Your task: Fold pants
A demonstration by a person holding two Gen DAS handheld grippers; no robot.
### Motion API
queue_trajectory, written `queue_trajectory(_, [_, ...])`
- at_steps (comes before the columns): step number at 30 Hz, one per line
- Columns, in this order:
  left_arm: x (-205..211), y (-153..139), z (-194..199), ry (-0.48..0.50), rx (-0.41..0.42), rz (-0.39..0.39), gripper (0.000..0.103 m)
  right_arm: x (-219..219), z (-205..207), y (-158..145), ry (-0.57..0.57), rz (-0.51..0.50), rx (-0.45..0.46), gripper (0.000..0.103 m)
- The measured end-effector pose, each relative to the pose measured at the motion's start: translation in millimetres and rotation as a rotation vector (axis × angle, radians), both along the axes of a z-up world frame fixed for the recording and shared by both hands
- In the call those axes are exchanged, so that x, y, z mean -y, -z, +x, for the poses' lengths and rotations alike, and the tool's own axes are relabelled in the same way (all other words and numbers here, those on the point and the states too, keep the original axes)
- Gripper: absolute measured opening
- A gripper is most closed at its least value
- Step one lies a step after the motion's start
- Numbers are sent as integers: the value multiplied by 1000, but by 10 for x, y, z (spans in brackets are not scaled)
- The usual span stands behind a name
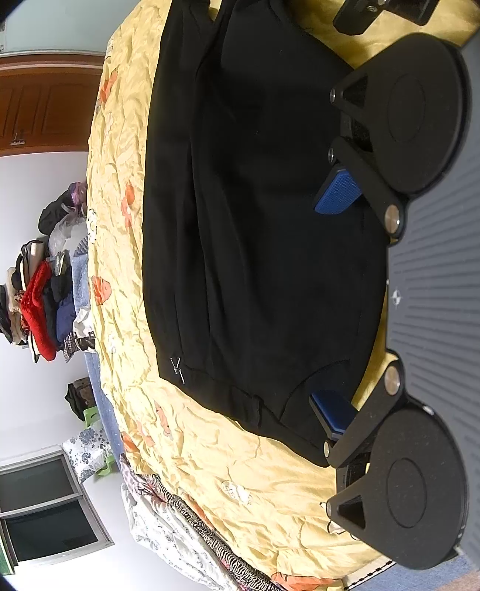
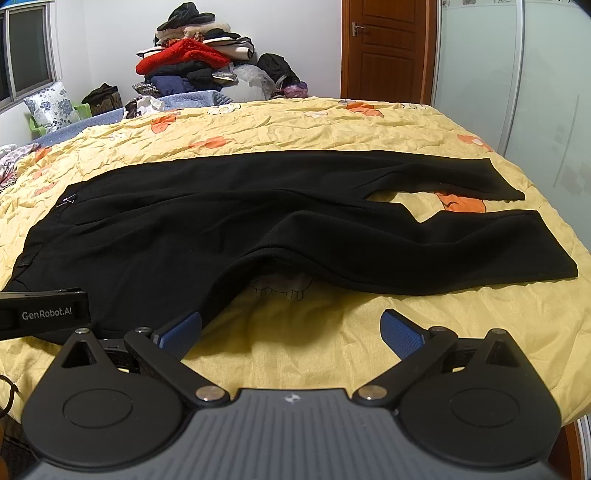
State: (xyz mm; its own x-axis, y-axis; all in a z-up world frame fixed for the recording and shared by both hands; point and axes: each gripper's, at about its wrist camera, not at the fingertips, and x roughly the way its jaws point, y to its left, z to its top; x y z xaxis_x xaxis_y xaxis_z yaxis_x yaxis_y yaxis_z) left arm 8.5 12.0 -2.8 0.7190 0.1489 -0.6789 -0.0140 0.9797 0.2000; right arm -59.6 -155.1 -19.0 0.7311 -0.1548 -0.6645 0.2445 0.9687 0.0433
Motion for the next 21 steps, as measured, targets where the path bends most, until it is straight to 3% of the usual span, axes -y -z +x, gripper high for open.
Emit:
queue_trajectory(11, [-33,0,36,-4,-2,2,103,-6,-16,-130,-43,-8,52,103])
queue_trajectory(17, [-333,-129,198,-55,36,-46,103,-40,144,-531,-301,-56,278,103])
queue_trajectory(21, [-643,-190,528,-99,18,-95,103,-215,560,-646,-500,-160,309,103])
